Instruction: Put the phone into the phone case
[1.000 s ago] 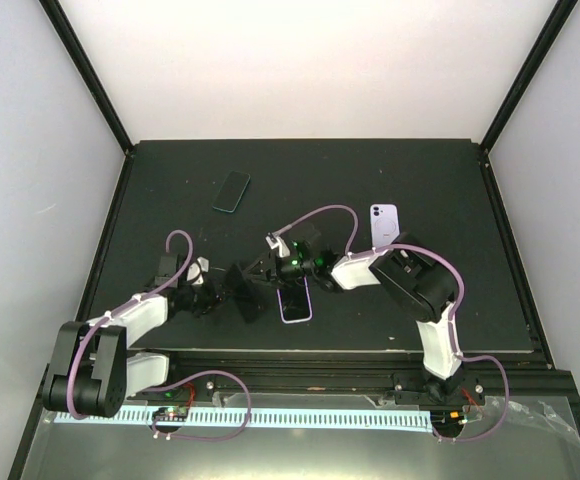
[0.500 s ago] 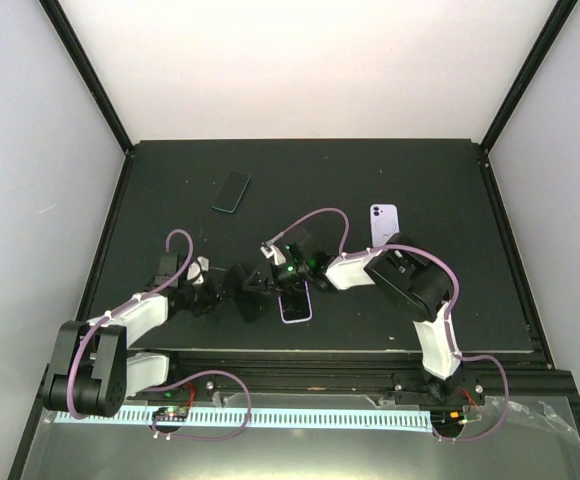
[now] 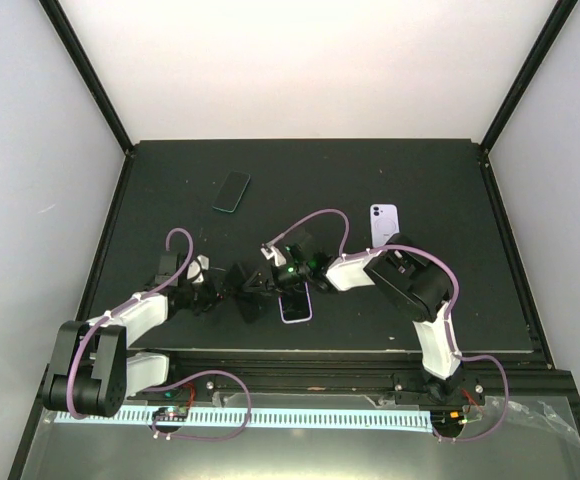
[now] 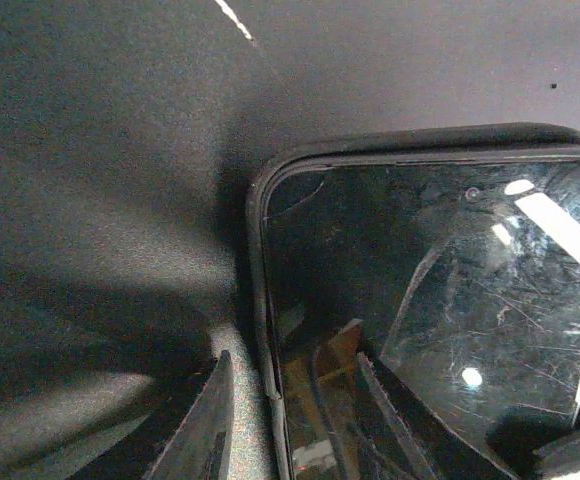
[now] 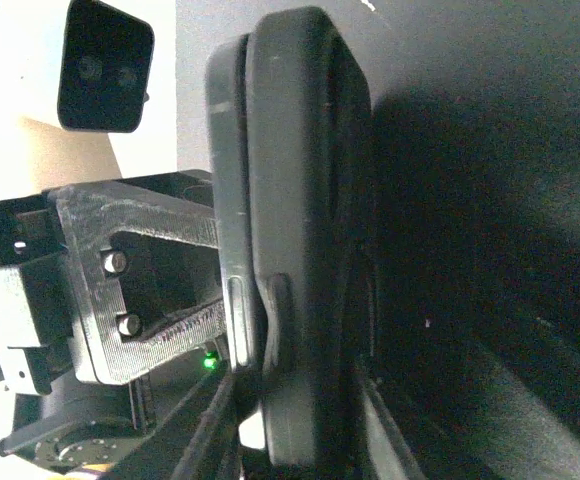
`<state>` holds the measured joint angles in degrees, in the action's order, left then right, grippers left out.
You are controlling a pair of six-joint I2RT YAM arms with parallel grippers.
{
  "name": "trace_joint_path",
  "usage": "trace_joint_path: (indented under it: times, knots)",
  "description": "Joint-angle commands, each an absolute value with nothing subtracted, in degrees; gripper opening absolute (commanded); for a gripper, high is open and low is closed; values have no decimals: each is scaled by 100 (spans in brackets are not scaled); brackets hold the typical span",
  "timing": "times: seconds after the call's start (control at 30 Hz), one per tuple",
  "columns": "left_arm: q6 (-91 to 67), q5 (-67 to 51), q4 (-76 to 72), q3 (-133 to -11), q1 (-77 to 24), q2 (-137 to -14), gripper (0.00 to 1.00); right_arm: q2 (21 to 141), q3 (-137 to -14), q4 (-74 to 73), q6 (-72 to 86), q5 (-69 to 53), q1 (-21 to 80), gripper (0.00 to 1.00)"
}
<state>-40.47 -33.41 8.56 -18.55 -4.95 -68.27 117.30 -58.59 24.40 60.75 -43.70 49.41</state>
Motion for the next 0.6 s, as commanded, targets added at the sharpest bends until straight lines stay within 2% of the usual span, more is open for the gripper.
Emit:
trace_joint_path:
  times: [0.0, 0.07, 0.2, 0.27, 0.37, 0.43, 0.5, 0.57]
  knots:
    - [-3922, -3332, 801, -2048, -511, -6865, 35, 11510, -5795, 2758, 6134, -4555, 5005, 26]
    - [-3920, -3340, 783, -2040, -510, -6875, 35, 11477, -5763, 2773, 6122, -4517, 5010, 15]
    - [-3922, -3359, 759, -2030, -516, -6898, 35, 11397, -5748, 2554, 5982, -4373, 5003, 7]
    - [-3920, -3374, 752, -2030, -507, -6904, 35, 11370, -5775, 2418, 5885, -4307, 5008, 8]
    - [-3928, -3381, 735, -2014, -510, -6901, 35, 11329, -5831, 2183, 5747, -4213, 5009, 24]
    - [-3933, -3382, 727, -2013, -515, -6912, 35, 11289, -5873, 2008, 5645, -4091, 5005, 28]
    - [-3929, -3380, 723, -2002, -506, -6909, 35, 11258, -5888, 1873, 5546, -4010, 5005, 27]
    - [-3936, -3383, 721, -2004, -514, -6916, 35, 11250, -5898, 1801, 5491, -3961, 5008, 20]
